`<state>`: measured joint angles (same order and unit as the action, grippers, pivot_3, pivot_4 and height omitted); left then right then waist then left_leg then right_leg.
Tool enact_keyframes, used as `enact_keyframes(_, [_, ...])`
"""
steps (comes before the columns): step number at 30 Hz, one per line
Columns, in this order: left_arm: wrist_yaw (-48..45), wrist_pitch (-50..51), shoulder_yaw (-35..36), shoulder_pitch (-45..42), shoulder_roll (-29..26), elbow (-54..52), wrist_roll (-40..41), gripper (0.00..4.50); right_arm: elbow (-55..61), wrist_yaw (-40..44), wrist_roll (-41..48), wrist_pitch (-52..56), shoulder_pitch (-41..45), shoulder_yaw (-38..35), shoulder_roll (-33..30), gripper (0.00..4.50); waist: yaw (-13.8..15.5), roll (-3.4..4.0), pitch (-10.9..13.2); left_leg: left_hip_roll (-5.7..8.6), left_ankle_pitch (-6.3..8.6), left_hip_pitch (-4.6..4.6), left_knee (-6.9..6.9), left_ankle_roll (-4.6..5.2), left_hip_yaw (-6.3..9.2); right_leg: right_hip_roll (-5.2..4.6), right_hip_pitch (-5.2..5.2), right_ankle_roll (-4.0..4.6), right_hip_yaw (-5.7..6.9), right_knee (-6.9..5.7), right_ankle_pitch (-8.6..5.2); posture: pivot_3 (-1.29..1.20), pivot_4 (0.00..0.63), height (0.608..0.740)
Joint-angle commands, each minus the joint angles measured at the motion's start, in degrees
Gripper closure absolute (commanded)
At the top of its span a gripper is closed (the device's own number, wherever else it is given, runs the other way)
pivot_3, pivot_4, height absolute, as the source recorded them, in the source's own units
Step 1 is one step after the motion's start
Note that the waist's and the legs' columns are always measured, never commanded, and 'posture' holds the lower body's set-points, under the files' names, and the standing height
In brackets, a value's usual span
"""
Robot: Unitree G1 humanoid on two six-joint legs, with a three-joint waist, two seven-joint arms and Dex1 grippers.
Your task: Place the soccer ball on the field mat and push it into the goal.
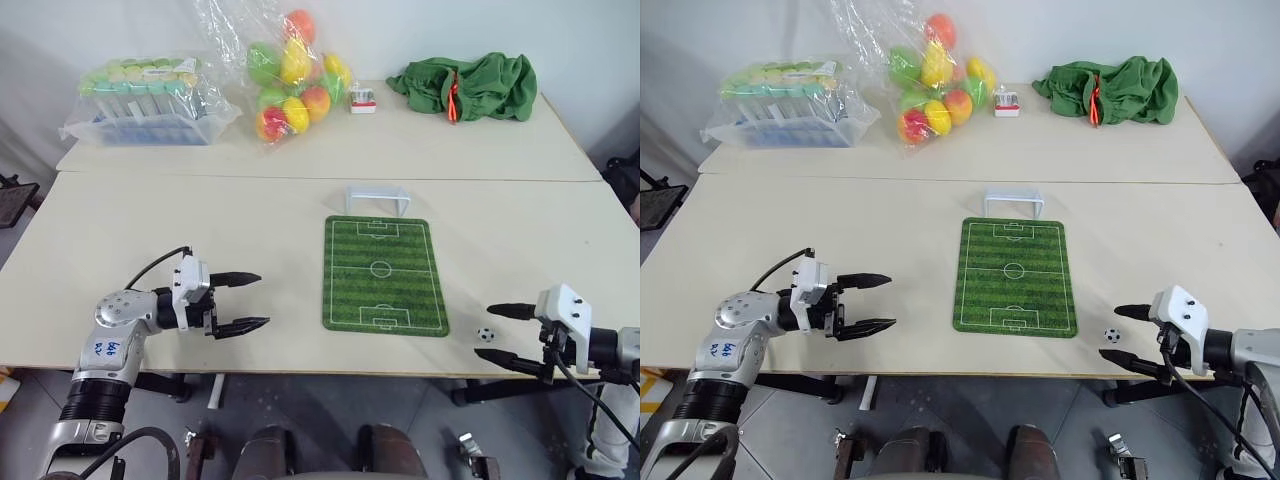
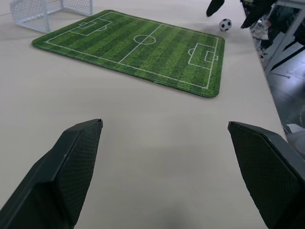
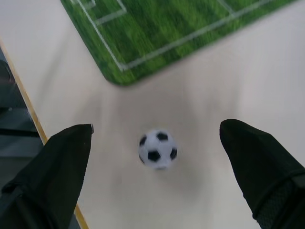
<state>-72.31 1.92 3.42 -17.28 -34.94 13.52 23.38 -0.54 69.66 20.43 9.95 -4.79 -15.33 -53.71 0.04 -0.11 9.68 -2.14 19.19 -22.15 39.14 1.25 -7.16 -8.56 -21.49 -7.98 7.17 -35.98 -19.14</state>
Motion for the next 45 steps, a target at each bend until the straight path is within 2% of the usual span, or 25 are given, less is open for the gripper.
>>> enact_keyframes(1, [-0.3,0.2,0.5,1.1,-0.8,-3.0,0.5,0.00,-3.0,0.7,-1.1,-2.7,1.3,1.5,0.7,0.02,0.0,-0.02,0.0,0.00,0.00,0.00,0.00,0.00,0.00,0.00,0.00,0.00,0.00,0.00,0.00,0.00,0.150,0.740])
enact_keyframes(2, [-0.2,0.2,0.6,1.4,-0.9,-3.3,0.6,0.00,-3.7,0.8,-1.3,-3.3,1.3,1.9,0.8,0.02,-0.1,-0.03,0.0,0.00,0.00,0.00,0.01,0.00,0.00,0.00,0.01,0.00,0.00,0.00,0.00,0.00,0.150,0.740])
enact_keyframes(5, [0.1,0.6,1.1,2.1,-1.2,-4.2,0.8,0.00,-5.2,0.1,-1.9,-4.9,1.8,2.3,1.2,0.58,-0.1,-0.02,0.0,0.00,0.00,0.02,0.02,0.00,0.00,0.00,0.02,0.00,-0.01,0.00,0.00,0.00,0.150,0.740])
enact_keyframes(14, [0.4,-0.6,0.8,1.3,-0.6,-3.0,0.4,0.00,-1.6,-1.3,0.2,-4.6,1.3,0.1,1.7,3.64,0.0,-0.03,0.0,-0.01,0.00,0.01,0.03,0.00,0.02,-0.01,0.03,0.00,0.00,0.00,0.00,0.00,0.150,0.740])
enact_keyframes(18, [0.0,-2.0,0.5,0.9,0.0,-2.2,0.4,0.00,5.0,-2.7,2.3,-2.0,0.7,-2.1,0.9,3.67,0.0,-0.02,0.0,-0.02,0.00,0.01,0.03,0.00,0.03,-0.01,0.02,0.00,0.01,-0.01,0.00,0.00,0.150,0.740])
enact_keyframes(21, [-1.6,-4.9,0.7,0.4,1.3,-1.1,1.2,0.00,13.6,-4.5,5.1,4.1,3.6,-1.1,0.0,3.67,-0.1,-0.02,0.0,-0.03,0.00,0.01,0.04,0.00,0.02,0.00,0.02,0.00,0.00,-0.01,0.00,0.00,0.150,0.740])
enact_keyframes(23, [-2.7,-6.6,0.7,0.1,2.0,-0.1,1.3,0.00,17.4,-4.9,6.1,6.8,6.8,1.3,0.0,3.67,-0.2,-0.02,0.0,-0.04,0.00,0.01,0.05,-0.01,0.02,0.00,0.01,0.00,0.00,-0.02,0.00,0.00,0.150,0.740])
enact_keyframes(27, [-2.8,-8.1,0.1,-0.5,3.1,1.4,0.4,0.00,20.9,-3.5,5.5,11.8,15.6,11.0,1.1,3.67,-0.2,-0.04,0.0,-0.05,-0.01,-0.01,0.06,-0.01,0.05,0.01,0.00,0.00,0.03,-0.02,0.00,0.00,0.150,0.740])
enact_keyframes(31, [-2.5,-8.8,-0.5,-0.7,4.4,1.4,0.3,0.00,16.9,-1.6,2.9,11.6,23.9,20.2,5.6,3.67,0.0,-0.06,0.0,-0.01,0.00,-0.10,0.07,-0.01,0.18,-0.01,0.01,0.00,0.16,-0.01,0.00,0.00,0.150,0.740])
enact_keyframes(37, [-2.9,-9.0,-0.5,1.7,4.4,-0.6,0.7,0.00,8.1,3.0,-2.0,6.6,29.1,27.6,8.7,3.67,-0.2,-0.07,0.0,0.06,0.00,-0.17,0.08,-0.01,0.26,-0.04,0.00,0.00,0.27,-0.01,0.00,0.00,0.150,0.740])
enact_keyframes(41, [-1.7,-8.6,0.0,3.9,4.0,-3.1,0.9,0.00,1.3,4.9,-5.6,3.0,30.7,31.4,11.1,3.67,-0.3,-0.07,0.0,0.01,0.00,-0.15,0.07,-0.01,0.25,-0.02,0.00,0.00,0.30,-0.01,0.00,0.00,0.150,0.740])
enact_keyframes(45, [-0.9,-8.3,0.3,5.0,3.8,-4.3,1.1,0.00,-1.9,6.1,-6.2,1.4,31.1,31.3,12.3,3.67,-0.3,-0.07,0.0,0.01,-0.01,-0.14,0.09,-0.01,0.21,-0.04,0.00,0.00,0.26,-0.03,0.00,0.00,0.150,0.740])
